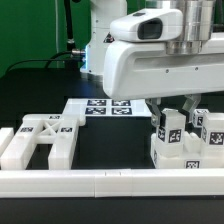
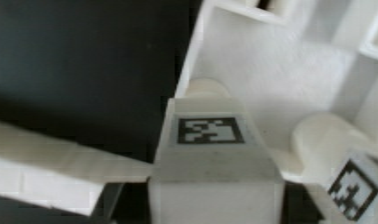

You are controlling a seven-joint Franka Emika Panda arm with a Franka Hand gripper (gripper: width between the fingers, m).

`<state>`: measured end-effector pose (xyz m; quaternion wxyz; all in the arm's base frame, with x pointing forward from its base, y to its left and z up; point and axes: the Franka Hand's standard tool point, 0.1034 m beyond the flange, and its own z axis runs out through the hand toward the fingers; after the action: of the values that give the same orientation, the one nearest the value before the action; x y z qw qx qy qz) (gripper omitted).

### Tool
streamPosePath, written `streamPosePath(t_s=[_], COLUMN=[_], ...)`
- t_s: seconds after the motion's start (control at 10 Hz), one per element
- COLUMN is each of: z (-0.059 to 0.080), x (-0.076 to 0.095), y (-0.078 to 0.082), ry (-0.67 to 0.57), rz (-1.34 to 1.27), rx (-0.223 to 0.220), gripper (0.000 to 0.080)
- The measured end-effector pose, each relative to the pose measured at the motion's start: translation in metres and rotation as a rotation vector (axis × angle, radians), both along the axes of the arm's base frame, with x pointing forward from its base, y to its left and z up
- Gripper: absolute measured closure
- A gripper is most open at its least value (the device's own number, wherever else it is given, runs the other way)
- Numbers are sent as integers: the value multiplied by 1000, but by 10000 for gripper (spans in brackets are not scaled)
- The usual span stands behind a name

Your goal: Assemble chair

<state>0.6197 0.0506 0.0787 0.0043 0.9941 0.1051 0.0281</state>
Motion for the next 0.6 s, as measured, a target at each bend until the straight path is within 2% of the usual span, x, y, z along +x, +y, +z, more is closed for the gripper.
streamPosePath(t_s=[0.3, 0.6], z=[0, 0], x=[0, -1], y=[0, 4], ry=[2, 5], rz=[-330, -603], rx=[37, 54], gripper=[510, 510])
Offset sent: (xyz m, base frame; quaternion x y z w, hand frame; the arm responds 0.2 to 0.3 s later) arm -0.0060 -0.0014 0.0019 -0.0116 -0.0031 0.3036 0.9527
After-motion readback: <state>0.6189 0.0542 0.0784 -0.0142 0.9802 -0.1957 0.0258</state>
